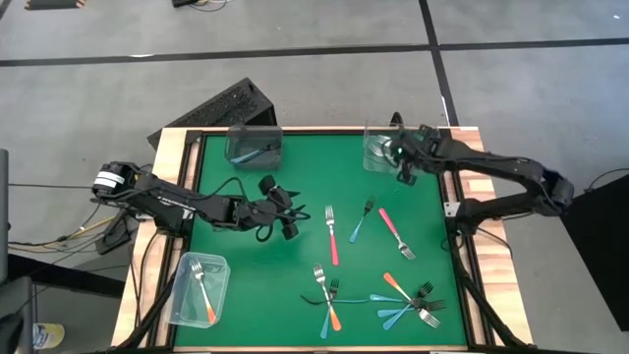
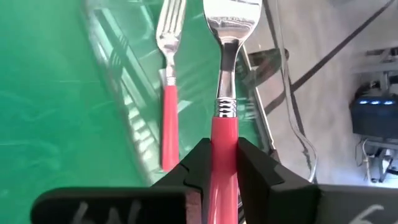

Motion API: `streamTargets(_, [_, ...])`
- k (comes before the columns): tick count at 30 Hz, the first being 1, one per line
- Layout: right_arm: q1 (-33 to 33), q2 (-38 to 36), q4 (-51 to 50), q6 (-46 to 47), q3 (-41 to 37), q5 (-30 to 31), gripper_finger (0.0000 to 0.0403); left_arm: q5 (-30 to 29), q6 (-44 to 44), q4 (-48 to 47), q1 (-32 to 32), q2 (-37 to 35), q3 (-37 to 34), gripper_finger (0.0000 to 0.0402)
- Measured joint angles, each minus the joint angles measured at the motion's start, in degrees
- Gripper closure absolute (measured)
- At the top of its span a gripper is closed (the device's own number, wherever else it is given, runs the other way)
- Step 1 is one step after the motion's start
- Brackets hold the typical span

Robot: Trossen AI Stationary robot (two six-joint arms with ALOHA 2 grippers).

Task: Sort silverware by color (type)
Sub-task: Put the pink fork into the transparent bin, then put the blue fork into the black bin

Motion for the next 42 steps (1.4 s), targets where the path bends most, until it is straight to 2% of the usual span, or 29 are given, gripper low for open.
streamTargets(3, [-3.84, 0.71, 1.73, -0.58, -0.04, -0.27, 0.0295, -0.08, -1.63, -2.36, 0.0, -0.01, 0.01, 0.0221])
streamTargets(8, [-6.62, 1.31, 2.88, 1.6, -0.08, -1.51, 0.022, -0.2, -4.01, -4.98, 0.0, 0.0, 0.01, 0.0221])
streamTargets(11, [-7.02, 1.27, 3.06, 7.9, -0.06, -1.69, 0.0178, -0.28, -4.58, -5.15, 0.0, 0.0, 0.0, 0.0221])
streamTargets(14, [-6.4, 1.25, 2.27, 19.4, -0.06, -4.57, 0.0159, -0.28, -5.58, -6.03, 0.0, 0.0, 0.0, 0.0221])
streamTargets(17, [-3.23, 1.25, 3.33, 26.29, -0.79, -11.72, 0.0156, -0.26, -6.29, -6.15, -0.36, 0.0, 0.0, 0.0221])
streamTargets(19, [0.32, 1.25, 4.64, 28.35, -1.49, -14.38, 0.0155, -0.26, -6.31, -6.15, -0.81, 0.0, 0.0, 0.0221])
streamTargets(26, [16.32, 1.25, 10.48, 36.53, -2.03, -15.65, 0.0155, -0.32, -5.57, -7.82, -0.68, -0.03, 0.03, 0.0221])
streamTargets(29, [22.64, 1.25, 13.94, 38.73, -2.02, -15.63, 0.0155, 1.81, -3.89, -17.14, -0.79, -2.73, 2.39, 0.0221])
streamTargets(31, [25.71, 1.25, 14.17, 38.61, -2.0, -15.41, 0.0155, 0.87, -3.53, -23.87, -1.28, -6.71, 6.41, 0.0221])
streamTargets(34, [28.17, 1.25, 13.04, 38.1, -2.0, -15.46, 0.0155, -4.04, -2.83, -31.37, -1.93, -12.74, 10.83, 0.0221])
streamTargets(36, [28.86, 1.27, 12.65, 37.58, -2.0, -16.39, 0.0155, -5.89, -2.01, -30.85, -2.05, -16.11, 11.65, 0.0221])
streamTargets(40, [30.06, 2.76, 14.06, 35.18, -1.98, -23.79, 0.0162, -6.05, -1.69, -29.17, -2.05, -20.67, 11.53, 0.0221])
streamTargets(42, [31.22, 4.29, 16.31, 36.43, -2.0, -25.41, 0.0175, -5.47, -3.12, -29.72, -2.08, -20.87, 10.81, 0.0221])
